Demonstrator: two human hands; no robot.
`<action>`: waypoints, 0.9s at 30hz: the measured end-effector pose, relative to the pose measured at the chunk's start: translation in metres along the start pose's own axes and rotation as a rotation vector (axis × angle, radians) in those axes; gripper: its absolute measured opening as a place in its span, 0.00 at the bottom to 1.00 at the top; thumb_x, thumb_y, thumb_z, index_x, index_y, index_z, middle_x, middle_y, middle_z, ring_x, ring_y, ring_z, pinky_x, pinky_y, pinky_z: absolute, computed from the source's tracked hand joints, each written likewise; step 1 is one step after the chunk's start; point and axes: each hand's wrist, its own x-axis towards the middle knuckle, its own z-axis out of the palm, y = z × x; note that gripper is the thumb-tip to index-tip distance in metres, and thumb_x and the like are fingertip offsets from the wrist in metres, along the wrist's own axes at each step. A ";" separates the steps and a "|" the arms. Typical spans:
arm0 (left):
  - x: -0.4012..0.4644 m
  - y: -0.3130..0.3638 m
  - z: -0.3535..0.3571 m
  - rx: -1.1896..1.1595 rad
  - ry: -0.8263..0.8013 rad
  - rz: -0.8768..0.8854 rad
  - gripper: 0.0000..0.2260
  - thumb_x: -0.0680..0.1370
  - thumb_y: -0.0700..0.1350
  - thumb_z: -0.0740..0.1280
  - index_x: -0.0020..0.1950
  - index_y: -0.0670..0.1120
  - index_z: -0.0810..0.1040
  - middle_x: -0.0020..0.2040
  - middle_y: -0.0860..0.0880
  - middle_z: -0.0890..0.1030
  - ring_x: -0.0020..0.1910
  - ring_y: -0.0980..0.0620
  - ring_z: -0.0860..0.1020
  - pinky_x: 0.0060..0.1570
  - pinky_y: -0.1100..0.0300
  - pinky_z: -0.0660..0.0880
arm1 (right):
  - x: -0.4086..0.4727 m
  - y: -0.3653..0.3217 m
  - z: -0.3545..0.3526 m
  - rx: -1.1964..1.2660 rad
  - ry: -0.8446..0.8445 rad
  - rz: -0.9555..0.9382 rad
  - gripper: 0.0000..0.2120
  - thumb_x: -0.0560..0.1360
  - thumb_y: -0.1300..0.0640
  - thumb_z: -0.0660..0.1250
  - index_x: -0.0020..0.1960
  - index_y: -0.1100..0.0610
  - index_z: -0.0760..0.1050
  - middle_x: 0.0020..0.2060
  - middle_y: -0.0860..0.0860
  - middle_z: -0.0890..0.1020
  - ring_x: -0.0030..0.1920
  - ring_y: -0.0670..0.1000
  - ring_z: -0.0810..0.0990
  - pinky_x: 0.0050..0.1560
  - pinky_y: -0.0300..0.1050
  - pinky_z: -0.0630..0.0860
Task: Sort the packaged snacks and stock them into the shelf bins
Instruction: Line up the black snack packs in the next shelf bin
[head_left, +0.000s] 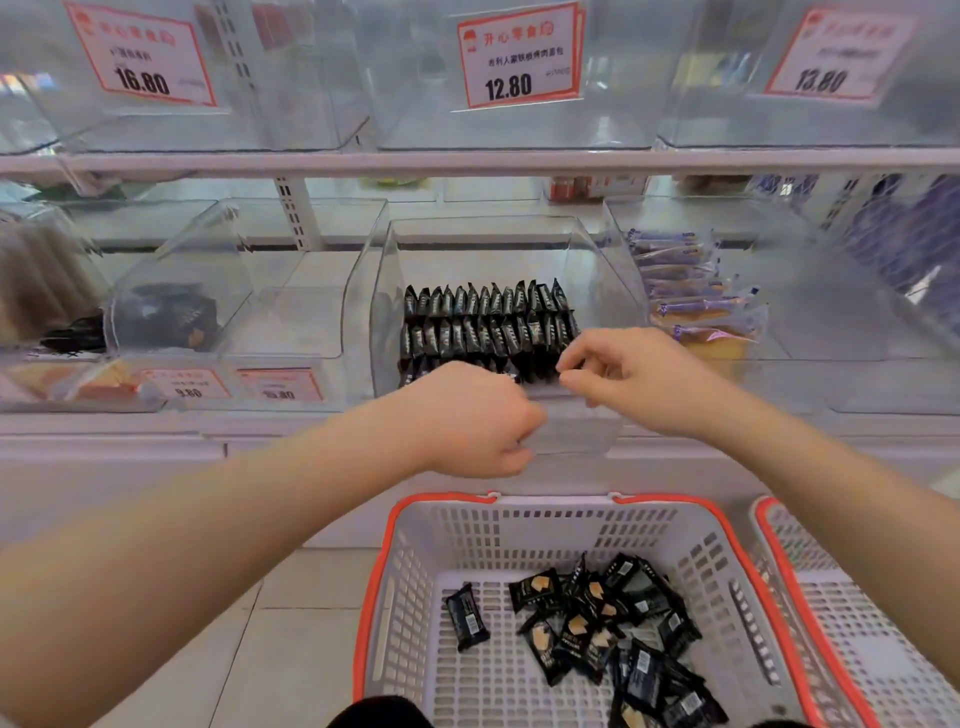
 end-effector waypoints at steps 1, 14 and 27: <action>0.002 0.012 0.006 -0.015 -0.041 0.020 0.14 0.78 0.54 0.55 0.52 0.46 0.73 0.47 0.46 0.79 0.45 0.44 0.78 0.34 0.57 0.67 | -0.013 0.009 0.005 0.020 -0.032 0.014 0.01 0.75 0.53 0.65 0.45 0.49 0.76 0.29 0.43 0.78 0.31 0.38 0.75 0.33 0.29 0.67; 0.062 0.120 0.182 -0.441 -0.652 -0.108 0.13 0.79 0.45 0.58 0.59 0.41 0.74 0.55 0.42 0.78 0.52 0.42 0.76 0.51 0.49 0.76 | -0.124 0.182 0.155 -0.025 -0.574 0.496 0.11 0.78 0.53 0.61 0.48 0.60 0.77 0.41 0.53 0.79 0.43 0.52 0.76 0.42 0.44 0.69; 0.080 0.226 0.332 -0.640 -0.921 -0.277 0.17 0.80 0.47 0.57 0.68 0.44 0.67 0.67 0.43 0.68 0.64 0.43 0.69 0.52 0.51 0.71 | -0.186 0.291 0.302 -0.320 -0.876 0.276 0.22 0.76 0.67 0.57 0.69 0.57 0.65 0.66 0.56 0.69 0.66 0.57 0.67 0.60 0.53 0.69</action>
